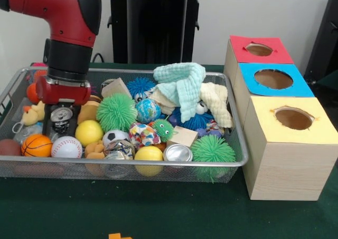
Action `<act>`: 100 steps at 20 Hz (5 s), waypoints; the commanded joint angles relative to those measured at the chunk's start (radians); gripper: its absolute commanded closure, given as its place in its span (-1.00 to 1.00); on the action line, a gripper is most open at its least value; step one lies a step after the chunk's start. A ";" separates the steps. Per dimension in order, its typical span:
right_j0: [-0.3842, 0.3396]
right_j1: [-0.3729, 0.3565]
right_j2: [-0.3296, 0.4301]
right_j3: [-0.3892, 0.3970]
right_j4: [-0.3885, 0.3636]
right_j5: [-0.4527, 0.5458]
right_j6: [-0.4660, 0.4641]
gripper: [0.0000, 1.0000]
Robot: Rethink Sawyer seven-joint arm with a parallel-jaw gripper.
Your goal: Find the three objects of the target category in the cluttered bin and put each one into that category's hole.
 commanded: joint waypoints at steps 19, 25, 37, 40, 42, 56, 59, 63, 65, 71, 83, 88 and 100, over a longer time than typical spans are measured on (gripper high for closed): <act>0.454 0.165 -0.443 0.007 0.192 0.010 0.352 -1.00; 0.409 0.269 -0.497 -0.061 0.273 -0.043 0.297 -1.00; 0.393 0.475 -0.623 -0.224 0.459 -0.139 0.275 -1.00; 0.413 0.518 -0.655 -0.236 0.538 -0.140 0.287 -1.00; 0.441 0.539 -0.680 -0.229 0.596 -0.137 0.297 -1.00; 0.480 0.624 -0.725 -0.228 0.786 -0.167 0.259 -1.00; 0.473 0.616 -0.715 -0.219 0.782 -0.165 0.258 -1.00; 0.461 0.602 -0.693 -0.203 0.777 -0.173 0.266 -1.00; 0.459 0.598 -0.689 -0.199 0.774 -0.180 0.267 -1.00; 0.437 0.574 -0.660 -0.184 0.748 -0.193 0.269 -1.00; 0.197 0.238 -0.306 -0.018 0.474 0.001 0.144 -1.00; -0.009 0.078 -0.044 0.069 0.365 0.166 0.012 -1.00; -0.212 0.026 0.192 0.084 0.336 0.371 -0.112 -1.00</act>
